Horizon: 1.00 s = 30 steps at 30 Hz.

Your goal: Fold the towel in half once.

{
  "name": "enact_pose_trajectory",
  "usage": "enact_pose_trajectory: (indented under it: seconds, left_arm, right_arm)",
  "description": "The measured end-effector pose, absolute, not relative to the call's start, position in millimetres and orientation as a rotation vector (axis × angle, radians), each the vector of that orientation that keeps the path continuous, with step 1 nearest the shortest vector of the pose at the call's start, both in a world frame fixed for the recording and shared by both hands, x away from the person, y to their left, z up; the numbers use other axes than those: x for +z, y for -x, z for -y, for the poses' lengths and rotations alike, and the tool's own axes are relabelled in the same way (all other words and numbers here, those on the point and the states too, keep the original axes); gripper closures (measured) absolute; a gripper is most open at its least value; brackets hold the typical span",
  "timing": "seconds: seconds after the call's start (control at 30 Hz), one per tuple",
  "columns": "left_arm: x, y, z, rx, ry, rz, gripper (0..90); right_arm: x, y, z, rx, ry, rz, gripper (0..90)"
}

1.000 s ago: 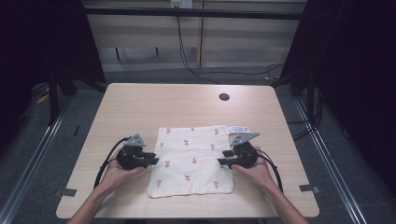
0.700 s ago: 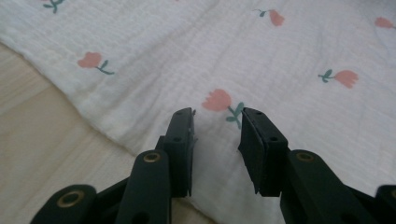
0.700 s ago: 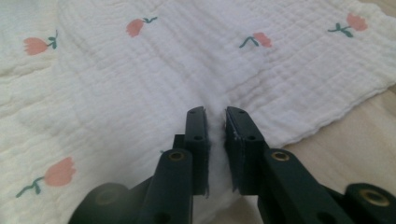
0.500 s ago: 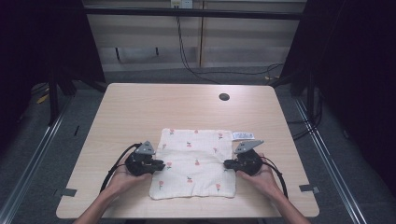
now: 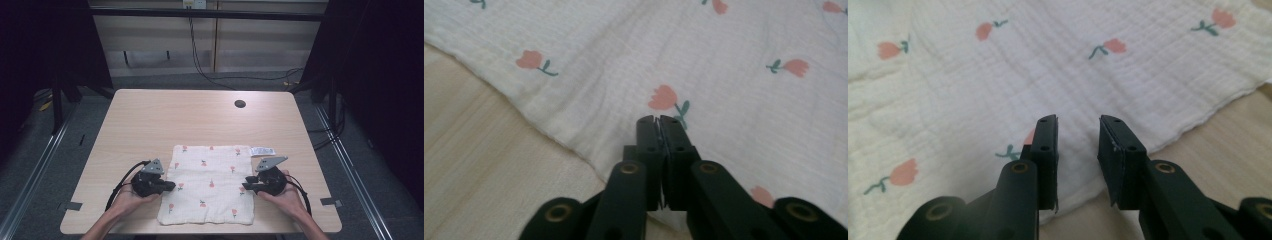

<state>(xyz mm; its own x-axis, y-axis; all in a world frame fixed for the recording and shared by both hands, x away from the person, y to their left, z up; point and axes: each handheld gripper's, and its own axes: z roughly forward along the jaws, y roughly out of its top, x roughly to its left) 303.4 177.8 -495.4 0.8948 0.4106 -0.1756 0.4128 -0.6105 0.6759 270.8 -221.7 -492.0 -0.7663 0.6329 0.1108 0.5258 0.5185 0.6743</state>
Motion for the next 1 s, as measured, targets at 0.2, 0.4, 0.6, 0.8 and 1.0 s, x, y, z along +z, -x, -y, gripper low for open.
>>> enact_pose_trajectory:
  seconds: [0.2, 0.4, 0.6, 0.8, 1.0]
  left_arm:
    - [-488.8, -308.3, -179.4, -0.03, -2.238, -0.594, 70.2]
    - [-485.9, -322.8, -189.2, -0.004, -2.191, -0.71, 59.5]
    - [-475.5, -337.8, -194.2, 0.06, -2.145, -0.775, 53.3]
    - [-476.7, -347.5, -195.8, 0.048, -2.132, -0.792, 48.5]
    - [-481.4, -352.5, -204.9, 0.044, -2.12, -0.846, 46.0]
  right_arm:
    - [-478.5, -282.9, 233.7, 1.159, -1.054, -2.504, 65.3]
    - [-472.9, -306.0, 238.9, 1.153, -1.109, -2.43, 63.6]
    - [-471.4, -333.6, 244.5, 1.151, -1.145, -2.387, 62.5]
    - [-476.8, -365.3, 241.3, 1.121, -1.174, -2.386, 60.6]
    - [-492.5, -387.9, 237.3, 1.084, -1.258, -2.378, 58.2]
